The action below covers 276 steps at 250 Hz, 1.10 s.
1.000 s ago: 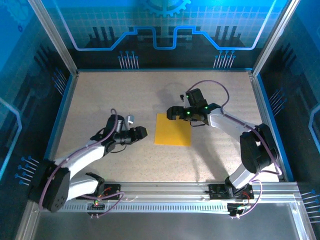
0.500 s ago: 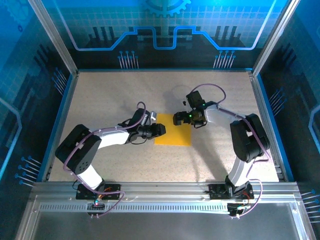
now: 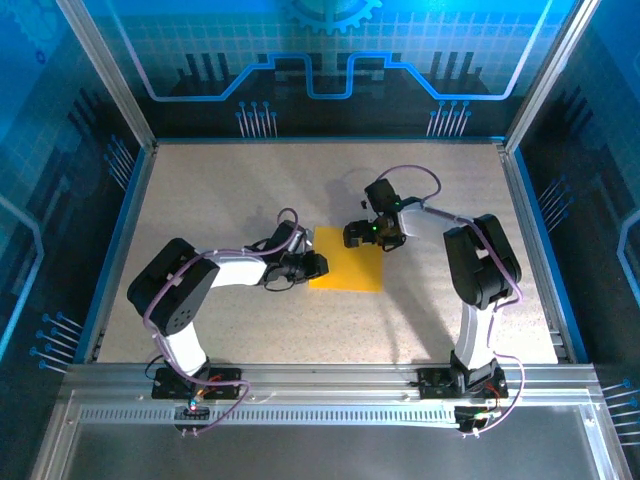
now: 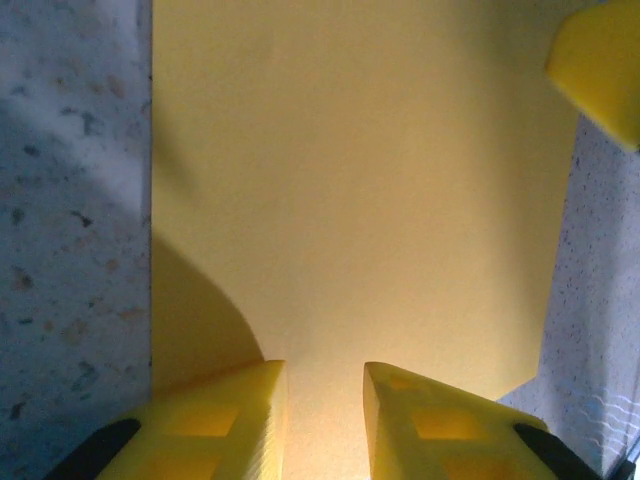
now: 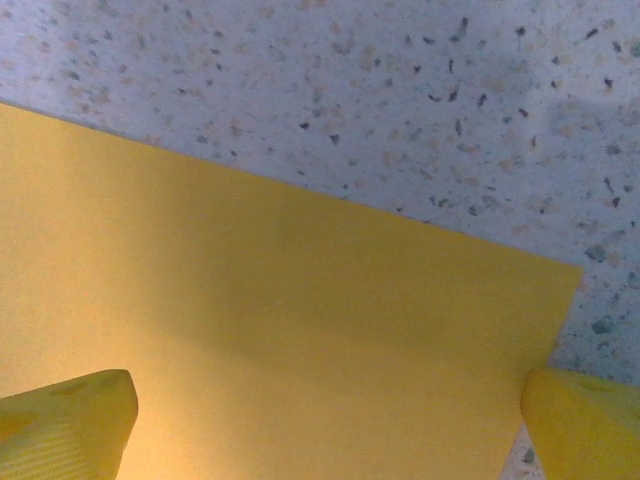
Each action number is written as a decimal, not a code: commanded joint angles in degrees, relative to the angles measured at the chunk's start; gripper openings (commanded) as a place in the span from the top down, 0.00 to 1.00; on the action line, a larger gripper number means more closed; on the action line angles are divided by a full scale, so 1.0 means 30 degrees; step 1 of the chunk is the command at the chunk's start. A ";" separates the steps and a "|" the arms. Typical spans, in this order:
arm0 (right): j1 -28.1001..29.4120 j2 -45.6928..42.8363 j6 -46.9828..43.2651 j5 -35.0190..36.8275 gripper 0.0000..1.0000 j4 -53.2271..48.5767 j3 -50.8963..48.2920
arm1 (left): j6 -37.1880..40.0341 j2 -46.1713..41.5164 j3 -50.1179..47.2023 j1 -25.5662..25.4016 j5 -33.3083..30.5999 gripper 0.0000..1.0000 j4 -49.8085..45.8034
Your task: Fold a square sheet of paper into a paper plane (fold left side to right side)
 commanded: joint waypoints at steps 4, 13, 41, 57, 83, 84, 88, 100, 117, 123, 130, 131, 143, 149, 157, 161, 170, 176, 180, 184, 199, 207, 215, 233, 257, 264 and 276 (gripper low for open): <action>0.0483 0.0395 -0.0069 -0.0406 0.01 -0.0639 0.0085 | 0.0203 0.0551 0.0357 -0.0150 -0.0399 0.73 -0.0691; 0.0601 0.0355 0.0003 -0.0811 0.01 -0.0567 -0.0092 | 0.0167 0.0550 0.0328 -0.0150 -0.0436 0.73 -0.0647; 0.0981 -0.0006 0.0265 -0.1192 0.00 -0.0508 -0.0560 | 0.0123 0.0577 0.0328 -0.0150 -0.0468 0.72 -0.0560; 0.1191 -0.0259 0.0369 -0.1220 0.00 -0.0601 -0.0687 | 0.0081 0.0526 0.0355 -0.0164 -0.0452 0.72 -0.0516; 0.1528 -0.0564 0.0397 -0.1312 0.05 -0.0836 -0.0709 | 0.0064 0.0460 0.0326 -0.0147 -0.0409 0.72 -0.0467; 0.1538 -0.0567 0.0402 -0.1324 0.05 -0.0858 -0.0701 | 0.0071 0.0460 0.0326 -0.0149 -0.0409 0.72 -0.0462; 0.1587 -0.0600 0.0391 -0.1312 0.05 -0.0907 -0.0692 | 0.0052 0.0445 0.0318 -0.0148 -0.0394 0.72 -0.0457; 0.1714 -0.0708 0.0393 -0.1281 0.08 -0.1091 -0.0661 | 0.0012 0.0431 0.0298 -0.0153 -0.0395 0.72 -0.0451; 0.1891 -0.0816 0.0404 -0.1203 0.13 -0.1330 -0.0574 | -0.0075 0.0401 0.0260 -0.0151 -0.0350 0.72 -0.0369; 0.1942 -0.0860 0.0393 -0.1176 0.14 -0.1442 -0.0556 | -0.0090 0.0401 0.0259 -0.0148 -0.0323 0.72 -0.0340; 0.1985 -0.0863 0.0426 -0.1176 0.16 -0.1493 -0.0550 | -0.0123 0.0376 0.0240 -0.0150 -0.0267 0.72 -0.0278; 0.1986 -0.0849 0.0432 -0.1198 0.17 -0.1494 -0.0548 | -0.0125 0.0374 0.0239 -0.0150 -0.0250 0.72 -0.0279; 0.2002 -0.0813 0.0432 -0.1760 0.21 -0.1446 -0.0586 | -0.0082 0.0344 0.0247 -0.0121 -0.0009 0.71 -0.0248; 0.1987 -0.0806 0.0460 -0.2002 0.23 -0.1369 -0.0634 | -0.0035 0.0299 0.0291 -0.0051 0.0072 0.71 -0.0373; 0.1987 -0.0834 0.0528 -0.2300 0.27 -0.1252 -0.0719 | -0.0017 0.0213 0.0296 0.0039 0.0108 0.71 -0.0512; 0.1987 -0.0877 0.0575 -0.2428 0.29 -0.1193 -0.0772 | -0.0017 0.0148 0.0274 0.0119 0.0196 0.71 -0.0542; 0.1980 -0.1015 0.0643 -0.2696 0.34 -0.1012 -0.0951 | -0.0033 -0.0066 0.0113 0.0299 0.0386 0.70 -0.0488; 0.1987 -0.1135 0.0702 -0.2843 0.36 -0.0902 -0.1093 | -0.0012 -0.0240 -0.0027 0.0437 0.0532 0.70 -0.0388; 0.1972 -0.1231 0.0736 -0.2909 0.38 -0.0818 -0.1187 | -0.0013 -0.0410 -0.0158 0.0528 0.0611 0.70 -0.0276; 0.1988 -0.1334 0.0756 -0.3015 0.39 -0.0742 -0.1224 | -0.0017 -0.0600 -0.0263 0.0612 0.0642 0.70 -0.0189; 0.1900 -0.1773 0.0833 -0.3461 0.46 -0.0490 -0.1562 | 0.0254 -0.1489 -0.0609 0.0880 0.0720 0.68 -0.0127; 0.1870 -0.2033 0.0880 -0.3752 0.50 -0.0325 -0.1750 | 0.0540 -0.2043 -0.0710 0.1056 0.0706 0.66 -0.0368; 0.1813 -0.2365 0.0951 -0.4210 0.53 -0.0040 -0.2026 | 0.0855 -0.2650 -0.0783 0.1231 0.0675 0.63 -0.0667; 0.1559 -0.3230 0.1225 -0.5636 0.58 0.1038 -0.2832 | 0.1594 -0.4176 -0.1067 0.1752 0.0596 0.56 -0.1387; 0.1177 -0.4653 0.1680 -0.7171 0.60 0.2337 -0.3962 | 0.2476 -0.6692 -0.1856 0.2702 0.0612 0.46 -0.2000; 0.1056 -0.5058 0.1755 -0.7507 0.60 0.2566 -0.4225 | 0.2792 -0.7509 -0.2112 0.2998 0.0660 0.44 -0.2122; 0.0855 -0.5893 0.1858 -0.8032 0.61 0.2880 -0.4659 | 0.3291 -0.8986 -0.2624 0.3513 0.0701 0.38 -0.2270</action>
